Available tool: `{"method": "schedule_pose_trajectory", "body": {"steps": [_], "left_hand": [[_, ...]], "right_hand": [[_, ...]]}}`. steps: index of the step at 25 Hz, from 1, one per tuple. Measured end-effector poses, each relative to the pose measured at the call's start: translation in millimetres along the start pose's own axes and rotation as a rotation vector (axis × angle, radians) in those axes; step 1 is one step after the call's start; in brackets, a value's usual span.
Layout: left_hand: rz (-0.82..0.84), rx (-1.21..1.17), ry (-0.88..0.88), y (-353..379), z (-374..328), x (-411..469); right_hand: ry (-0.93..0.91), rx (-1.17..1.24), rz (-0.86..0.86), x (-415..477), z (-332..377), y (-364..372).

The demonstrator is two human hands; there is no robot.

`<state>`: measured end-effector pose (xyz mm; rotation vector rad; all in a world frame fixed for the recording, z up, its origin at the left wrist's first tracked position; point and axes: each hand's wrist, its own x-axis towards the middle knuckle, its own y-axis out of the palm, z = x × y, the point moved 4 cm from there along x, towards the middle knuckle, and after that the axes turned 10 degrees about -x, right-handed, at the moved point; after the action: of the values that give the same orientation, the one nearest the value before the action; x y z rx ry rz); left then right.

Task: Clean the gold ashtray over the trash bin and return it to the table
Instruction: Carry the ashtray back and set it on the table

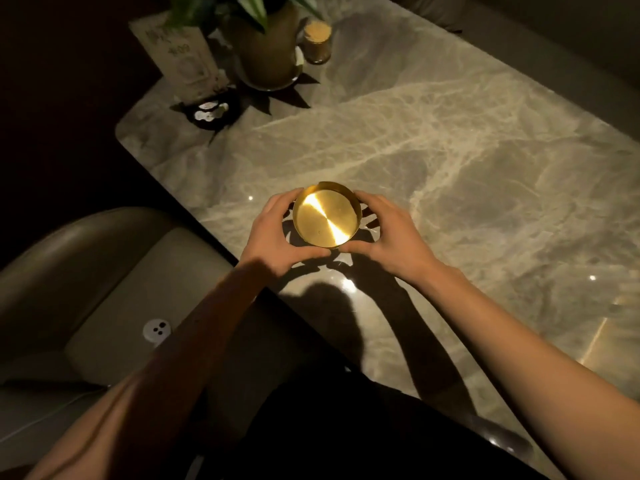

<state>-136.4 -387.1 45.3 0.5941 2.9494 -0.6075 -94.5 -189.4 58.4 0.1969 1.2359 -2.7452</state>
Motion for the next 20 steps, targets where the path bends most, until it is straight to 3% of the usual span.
{"method": "schedule_pose_trajectory", "body": {"steps": [4, 10, 16, 20], "left_hand": [[-0.049, -0.009, 0.024, -60.0, 32.2, 13.2], [-0.183, -0.125, -0.077, -123.2, 76.2, 21.9], [-0.316, 0.033, -0.087, -167.6, 107.3, 39.0], [-0.345, 0.008, -0.141, -192.4, 127.7, 61.5]], "right_hand": [[-0.048, -0.006, 0.036, 54.2, 40.6, 34.2], [-0.102, -0.021, 0.107, 113.0, 86.7, 79.1], [-0.145, -0.095, 0.188, 175.9, 114.6, 117.2], [-0.156, -0.126, 0.220, 216.4, 125.3, 136.7]]}}
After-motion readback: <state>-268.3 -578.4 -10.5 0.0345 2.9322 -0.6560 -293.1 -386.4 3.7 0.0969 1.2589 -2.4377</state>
